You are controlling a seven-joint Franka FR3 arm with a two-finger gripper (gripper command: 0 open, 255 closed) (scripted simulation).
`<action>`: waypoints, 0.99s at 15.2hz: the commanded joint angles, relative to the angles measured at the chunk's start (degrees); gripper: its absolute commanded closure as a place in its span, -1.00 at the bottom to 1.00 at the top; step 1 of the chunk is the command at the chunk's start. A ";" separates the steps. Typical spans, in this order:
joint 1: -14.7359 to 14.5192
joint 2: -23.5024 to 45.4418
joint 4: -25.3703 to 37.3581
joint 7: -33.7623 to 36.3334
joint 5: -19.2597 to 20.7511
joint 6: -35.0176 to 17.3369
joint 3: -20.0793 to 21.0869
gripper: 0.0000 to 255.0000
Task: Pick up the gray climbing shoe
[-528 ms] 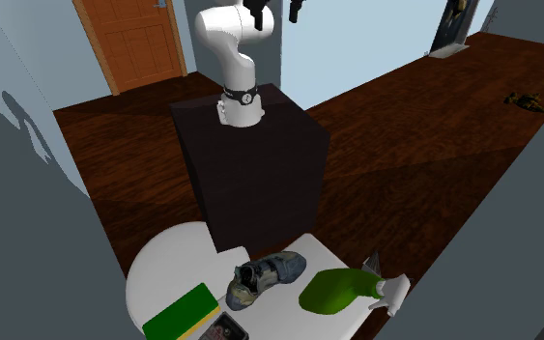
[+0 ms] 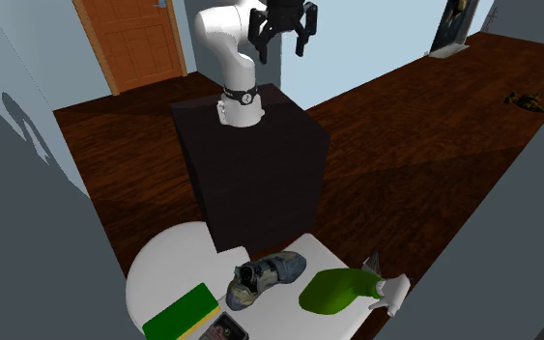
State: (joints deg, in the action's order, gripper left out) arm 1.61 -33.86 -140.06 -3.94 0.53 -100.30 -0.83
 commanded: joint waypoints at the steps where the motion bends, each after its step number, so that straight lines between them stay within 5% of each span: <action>1: 0.80 3.37 -0.21 1.02 0.56 -4.34 -0.19 -1.00; 15: 5.20 30.83 7.44 10.27 4.46 -28.19 -1.49 -1.00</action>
State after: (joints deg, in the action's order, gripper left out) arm 6.44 -5.00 -133.62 5.72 4.64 -127.13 -2.06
